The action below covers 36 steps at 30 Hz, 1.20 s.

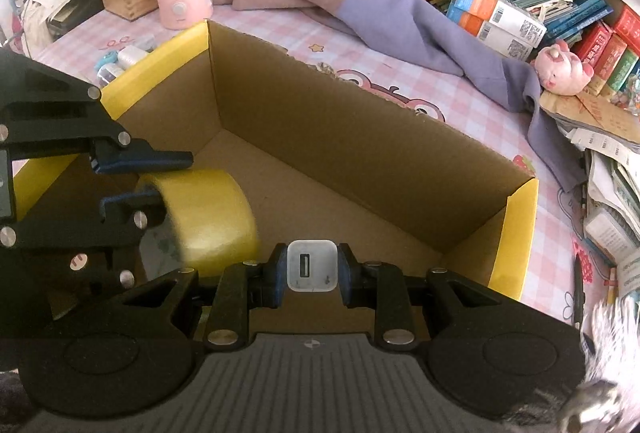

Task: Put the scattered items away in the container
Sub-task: 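Lower the tape roll into the box and open the left tool while the right tool releases the charger, then lift both tools out of the yellow box and back away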

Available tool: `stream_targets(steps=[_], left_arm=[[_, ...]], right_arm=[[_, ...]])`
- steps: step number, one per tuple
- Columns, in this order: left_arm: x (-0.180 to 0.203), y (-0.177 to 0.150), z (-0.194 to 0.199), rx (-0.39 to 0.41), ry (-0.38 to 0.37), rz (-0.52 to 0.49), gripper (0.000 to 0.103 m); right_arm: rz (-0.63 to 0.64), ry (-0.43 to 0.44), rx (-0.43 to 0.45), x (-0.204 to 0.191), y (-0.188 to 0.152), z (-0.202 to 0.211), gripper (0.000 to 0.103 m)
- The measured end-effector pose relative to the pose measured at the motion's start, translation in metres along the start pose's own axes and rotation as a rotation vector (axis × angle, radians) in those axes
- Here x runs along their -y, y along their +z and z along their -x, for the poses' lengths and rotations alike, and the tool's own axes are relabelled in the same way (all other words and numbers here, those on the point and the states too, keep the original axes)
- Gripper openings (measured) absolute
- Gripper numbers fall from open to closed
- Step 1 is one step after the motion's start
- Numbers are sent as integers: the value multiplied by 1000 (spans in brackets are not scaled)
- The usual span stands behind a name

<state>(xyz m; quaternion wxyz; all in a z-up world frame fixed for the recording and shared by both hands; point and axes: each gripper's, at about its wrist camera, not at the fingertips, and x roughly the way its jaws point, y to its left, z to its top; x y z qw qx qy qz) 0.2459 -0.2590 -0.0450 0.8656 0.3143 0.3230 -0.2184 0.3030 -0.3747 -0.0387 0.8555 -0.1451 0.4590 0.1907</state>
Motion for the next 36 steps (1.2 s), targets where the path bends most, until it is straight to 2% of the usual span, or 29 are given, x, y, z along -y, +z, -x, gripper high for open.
stream_targets(steps=[4,6,12,14,20,27,31,36], left_arm=[[-1,1,3,15,11,22,21],[-2,-1,7,35,22,32,35],[0,-3,24,101,68,68,64],[-1,-3,30,124,83,92,68],[-9,-7,53,189,94,149,77],[-19,-19,82,251,112,210,94],[-26,-29,99,285,106,258,97],[-33,-48,119,317,107,315,101]], right_arm=[[-4,-10,13,0,0,2,24],[-7,-17,22,1,0,4,26],[-45,-30,66,2,0,14,42],[-54,-41,93,0,0,21,46],[-89,-64,165,-13,1,43,51],[-172,-120,280,-30,-4,78,58],[-233,-173,353,-40,-12,99,64],[-320,-219,410,-56,-23,117,66]])
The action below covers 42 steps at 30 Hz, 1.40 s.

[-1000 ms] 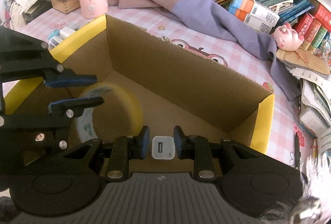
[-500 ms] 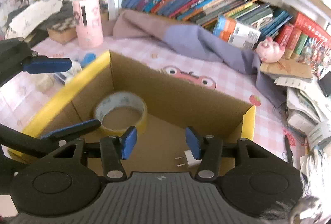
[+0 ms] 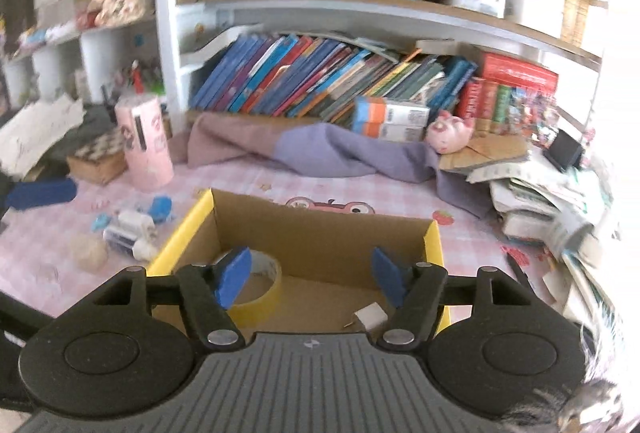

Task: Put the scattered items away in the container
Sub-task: 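Lift both tools out of the yellow box and back away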

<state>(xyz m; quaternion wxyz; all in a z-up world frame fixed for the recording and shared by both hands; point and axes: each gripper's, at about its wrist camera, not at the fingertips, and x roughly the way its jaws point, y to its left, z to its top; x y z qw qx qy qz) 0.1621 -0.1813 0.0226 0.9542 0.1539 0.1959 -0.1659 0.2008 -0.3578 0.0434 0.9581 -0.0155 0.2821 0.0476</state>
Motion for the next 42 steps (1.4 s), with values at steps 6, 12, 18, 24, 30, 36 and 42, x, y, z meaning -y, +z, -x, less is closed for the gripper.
stream_targets(steps=[6,12,18,24,30,36,42], left_arm=[[-14,-14,24,16,-13,50,102],[-35,-32,51,30,-21,102,102],[-54,-53,73,9,-44,160,103],[-72,-77,94,-13,-48,192,103],[-88,-102,112,-41,-47,216,103],[-100,-121,124,-82,-15,235,103],[-109,-132,132,-104,17,241,103]], right_arm=[[-48,-60,48,-18,-15,25,69],[-109,-123,76,-38,-33,51,71],[-132,-180,96,-67,-52,74,75],[-152,-220,89,-97,-74,89,79],[-168,-239,60,-127,-99,97,82],[-154,-230,11,-156,-116,97,83],[-125,-196,-31,-177,-125,94,83]])
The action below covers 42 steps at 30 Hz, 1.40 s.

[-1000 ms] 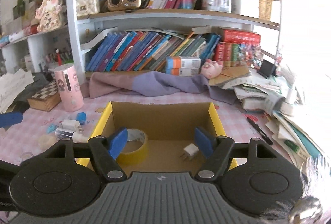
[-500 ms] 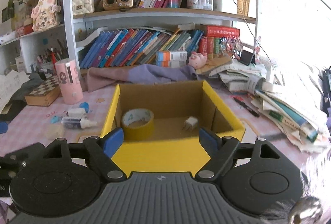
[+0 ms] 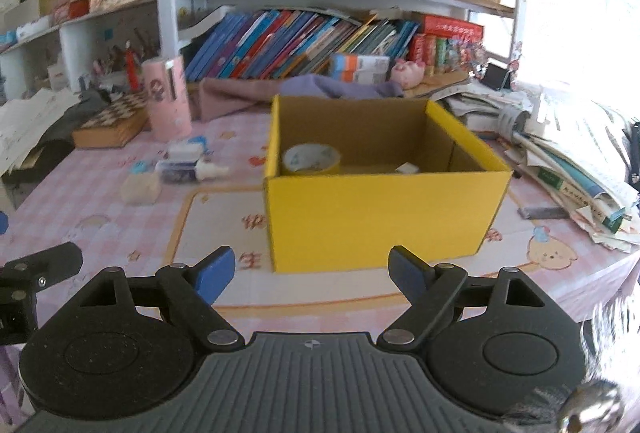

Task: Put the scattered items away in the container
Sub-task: 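Lift both tools out of the yellow box and back away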

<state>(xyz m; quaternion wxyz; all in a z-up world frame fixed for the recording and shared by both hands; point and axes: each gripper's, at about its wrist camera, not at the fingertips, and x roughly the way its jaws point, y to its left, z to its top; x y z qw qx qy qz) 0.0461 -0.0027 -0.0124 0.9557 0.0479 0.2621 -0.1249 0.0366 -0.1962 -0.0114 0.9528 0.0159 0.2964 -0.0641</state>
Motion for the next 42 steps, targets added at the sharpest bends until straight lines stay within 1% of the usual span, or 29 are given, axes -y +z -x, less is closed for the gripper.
stream_targets(steps=[6,12,24,32,37,42], left_arm=[[-9,-6,7,-9,30,7,103],[-18,-8,11,-13,58,25,103],[-27,-11,18,-30,87,-5,103],[-39,-11,20,-26,129,39,103],[-49,-10,15,-35,153,70,103],[-54,-5,5,-33,169,75,103]], right_arm=[[45,65,-33,-21,-4,-3,83],[76,116,-40,-36,-5,-3,84],[96,158,-40,-51,-1,-2,84],[139,193,-47,-65,4,-5,84],[168,220,-52,-75,7,-13,84],[187,240,-53,-83,13,-25,84]])
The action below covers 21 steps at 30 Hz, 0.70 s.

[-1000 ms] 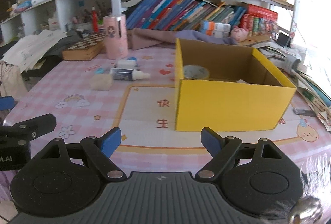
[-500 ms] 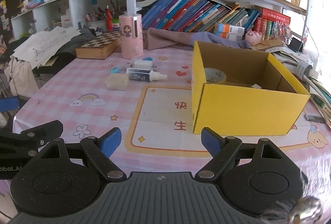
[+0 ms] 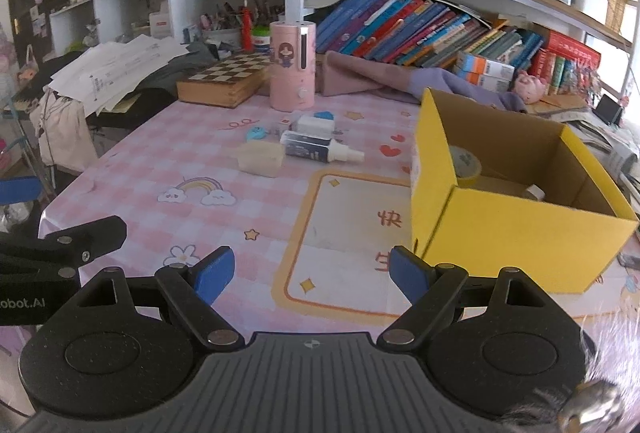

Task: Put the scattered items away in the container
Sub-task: 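Lift both tools out of the yellow box and back away, then approach and grasp the beige sponge block with the left tool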

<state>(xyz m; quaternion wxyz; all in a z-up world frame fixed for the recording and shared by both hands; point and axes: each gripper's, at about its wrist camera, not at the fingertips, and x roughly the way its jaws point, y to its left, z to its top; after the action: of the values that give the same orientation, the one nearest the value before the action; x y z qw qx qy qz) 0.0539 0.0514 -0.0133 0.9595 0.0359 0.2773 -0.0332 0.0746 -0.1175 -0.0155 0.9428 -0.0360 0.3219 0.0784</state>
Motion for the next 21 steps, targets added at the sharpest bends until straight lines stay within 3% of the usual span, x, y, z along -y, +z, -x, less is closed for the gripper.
stream_targets(steps=[21], left_arm=[[-2,35,-85,-72,37,18,103]], right_arm=[[22,47,-51,21,57,-92,83]])
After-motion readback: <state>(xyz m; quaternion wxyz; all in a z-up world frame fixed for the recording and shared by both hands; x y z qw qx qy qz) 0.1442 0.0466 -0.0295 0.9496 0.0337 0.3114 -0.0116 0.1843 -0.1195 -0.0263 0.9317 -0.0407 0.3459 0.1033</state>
